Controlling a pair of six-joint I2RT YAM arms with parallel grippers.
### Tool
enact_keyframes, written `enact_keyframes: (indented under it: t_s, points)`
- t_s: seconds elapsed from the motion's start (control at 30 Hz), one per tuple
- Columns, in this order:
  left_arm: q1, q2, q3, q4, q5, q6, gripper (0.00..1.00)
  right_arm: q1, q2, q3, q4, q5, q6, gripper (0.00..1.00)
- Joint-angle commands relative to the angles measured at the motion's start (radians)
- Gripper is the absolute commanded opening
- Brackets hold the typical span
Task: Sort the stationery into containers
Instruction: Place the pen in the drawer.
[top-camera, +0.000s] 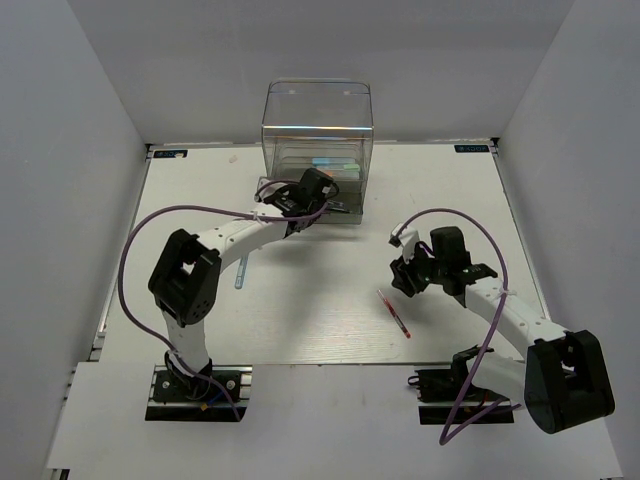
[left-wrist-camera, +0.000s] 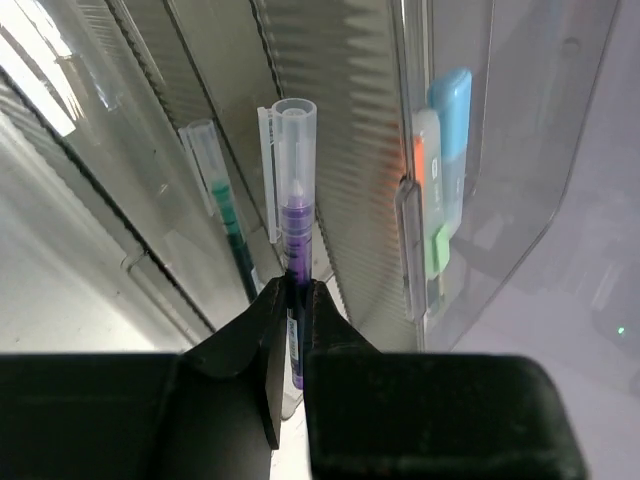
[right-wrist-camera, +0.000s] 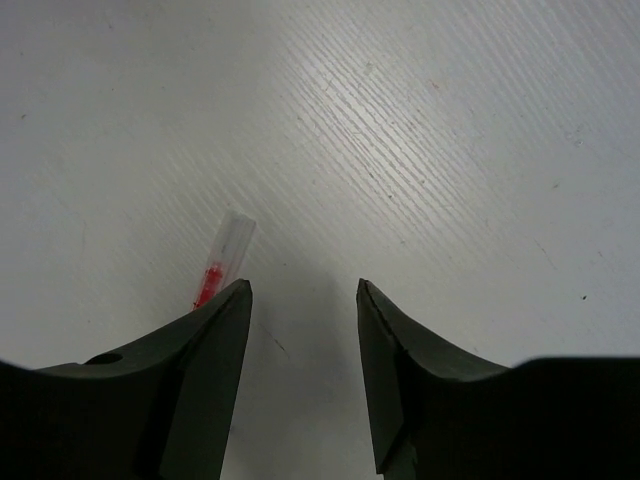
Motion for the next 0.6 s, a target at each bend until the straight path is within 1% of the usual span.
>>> enact_keyframes:
  t_s: [0.0, 0.07, 0.1, 0.17, 0.3, 0.33, 0.43, 0.47, 0.57]
  points:
    - [0.021, -0.002, 0.048, -0.025, -0.015, -0.041, 0.09, 0.004, -0.010, -0.005, -0.036, -0.046, -0.019, 0.53]
    - [0.021, -0.002, 0.048, -0.025, -0.015, -0.041, 0.27, 0.005, -0.002, -0.005, -0.043, -0.054, -0.017, 0.54]
    - [0.021, -0.002, 0.048, -0.038, -0.015, -0.041, 0.39, 0.007, 0.003, -0.003, -0.044, -0.057, -0.017, 0.54]
    - [0.021, -0.002, 0.048, -0.048, -0.004, -0.041, 0.50, 0.015, 0.013, -0.003, -0.044, -0.062, -0.020, 0.56]
    - [0.021, -0.028, 0.012, -0.029, 0.005, -0.041, 0.56, 0.027, 0.044, 0.013, -0.049, -0.051, -0.025, 0.56]
    - [0.021, -0.028, 0.002, -0.029, 0.005, -0.041, 0.58, 0.027, 0.070, 0.019, -0.055, -0.043, -0.023, 0.57]
    - [0.021, -0.051, 0.002, -0.029, 0.014, -0.006, 0.58, 0.044, 0.113, 0.038, -0.081, -0.029, -0.042, 0.58]
    - [0.021, -0.065, 0.002, -0.020, 0.014, 0.010, 0.58, 0.051, 0.119, 0.041, -0.089, -0.028, -0.046, 0.58]
    - [0.010, -0.103, 0.002, -0.020, 0.014, 0.118, 0.59, 0.065, 0.156, 0.053, -0.110, -0.017, -0.065, 0.58]
